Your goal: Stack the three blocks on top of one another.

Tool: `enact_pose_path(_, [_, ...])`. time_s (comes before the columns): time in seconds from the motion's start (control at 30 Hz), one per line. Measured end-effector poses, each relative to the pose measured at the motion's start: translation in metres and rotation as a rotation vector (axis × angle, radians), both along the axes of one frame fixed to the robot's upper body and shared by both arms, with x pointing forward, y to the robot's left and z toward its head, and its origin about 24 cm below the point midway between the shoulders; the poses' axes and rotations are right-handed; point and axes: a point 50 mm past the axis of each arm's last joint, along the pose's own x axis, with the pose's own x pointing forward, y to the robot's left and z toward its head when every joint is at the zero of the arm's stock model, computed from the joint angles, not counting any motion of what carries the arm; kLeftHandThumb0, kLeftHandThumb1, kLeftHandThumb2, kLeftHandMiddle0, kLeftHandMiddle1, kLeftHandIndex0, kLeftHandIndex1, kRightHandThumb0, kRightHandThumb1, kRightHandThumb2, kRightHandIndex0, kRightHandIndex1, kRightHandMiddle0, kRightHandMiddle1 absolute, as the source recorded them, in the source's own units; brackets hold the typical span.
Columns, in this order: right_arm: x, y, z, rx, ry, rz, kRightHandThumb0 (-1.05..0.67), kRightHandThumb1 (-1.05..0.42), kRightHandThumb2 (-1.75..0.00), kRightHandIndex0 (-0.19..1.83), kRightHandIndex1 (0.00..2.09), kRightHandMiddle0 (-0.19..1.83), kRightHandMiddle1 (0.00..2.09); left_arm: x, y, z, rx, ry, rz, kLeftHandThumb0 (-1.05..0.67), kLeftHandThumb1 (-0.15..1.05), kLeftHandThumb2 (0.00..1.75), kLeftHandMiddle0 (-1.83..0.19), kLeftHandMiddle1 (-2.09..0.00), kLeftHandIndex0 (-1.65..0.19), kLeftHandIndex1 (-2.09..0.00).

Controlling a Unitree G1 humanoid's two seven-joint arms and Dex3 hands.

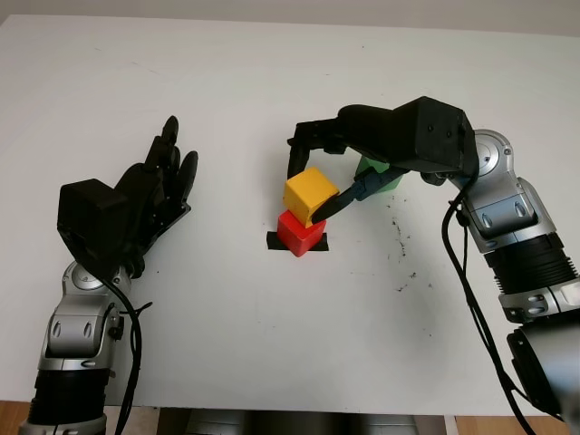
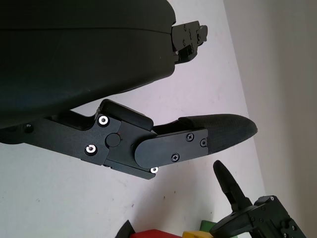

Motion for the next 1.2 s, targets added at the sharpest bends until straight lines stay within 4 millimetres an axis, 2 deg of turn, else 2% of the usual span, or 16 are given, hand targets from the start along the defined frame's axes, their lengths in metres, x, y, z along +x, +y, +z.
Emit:
enact_pose_path(0.8, [-0.011, 0.008, -0.002, -0.012, -0.004, 0.065, -0.52, -0.93, -0.05, 0.2, 0.06, 0.44, 1.51, 0.0, 0.0, 0.001, 0.001, -0.008, 0.005, -0.81, 1.05, 0.6, 0.19, 0.0, 0.19, -0.02])
enact_pose_path(1.1, [-0.012, 0.009, -0.001, -0.02, -0.049, 0.065, -0.45, -0.93, -0.05, 0.19, 0.05, 0.42, 1.47, -0.002, 0.0, -0.002, -0.002, -0.003, 0.012, -0.79, 1.05, 0.61, 0.19, 0.0, 0.19, -0.04])
enact_pose_path(1.2, [-0.014, 0.01, -0.001, -0.028, -0.081, 0.08, -0.5, -0.9, -0.05, 0.16, 0.04, 0.3, 1.33, -0.003, -0.001, -0.002, -0.006, -0.003, 0.012, -0.78, 1.05, 0.61, 0.19, 0.0, 0.19, -0.03])
